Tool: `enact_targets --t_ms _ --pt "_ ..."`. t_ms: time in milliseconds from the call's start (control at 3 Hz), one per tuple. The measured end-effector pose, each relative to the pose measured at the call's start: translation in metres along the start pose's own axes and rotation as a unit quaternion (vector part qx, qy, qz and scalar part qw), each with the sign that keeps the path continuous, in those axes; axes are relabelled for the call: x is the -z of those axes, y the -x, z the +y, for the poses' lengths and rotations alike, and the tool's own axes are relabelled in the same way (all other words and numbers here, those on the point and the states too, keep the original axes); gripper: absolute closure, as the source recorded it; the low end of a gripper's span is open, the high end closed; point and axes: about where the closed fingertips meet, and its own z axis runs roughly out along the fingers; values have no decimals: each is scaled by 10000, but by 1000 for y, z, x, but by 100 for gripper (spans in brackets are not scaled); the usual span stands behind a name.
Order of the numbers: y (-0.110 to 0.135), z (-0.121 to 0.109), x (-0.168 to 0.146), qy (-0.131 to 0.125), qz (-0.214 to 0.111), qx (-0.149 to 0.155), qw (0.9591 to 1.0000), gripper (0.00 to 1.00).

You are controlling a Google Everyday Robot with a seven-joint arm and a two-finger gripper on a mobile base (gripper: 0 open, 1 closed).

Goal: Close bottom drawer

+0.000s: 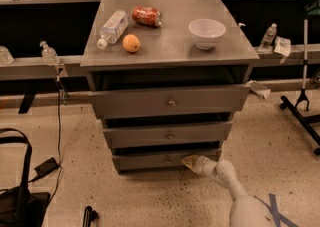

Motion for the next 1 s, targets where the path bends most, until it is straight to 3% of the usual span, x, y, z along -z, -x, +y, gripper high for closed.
enact_targets --t_ms 333,667,1000 --pt "12 25 21 445 -123 -236 9987 100" --pt "18 54 37 1033 -157 -546 9930 98" --pt "19 53 33 976 -167 -506 9938 75"
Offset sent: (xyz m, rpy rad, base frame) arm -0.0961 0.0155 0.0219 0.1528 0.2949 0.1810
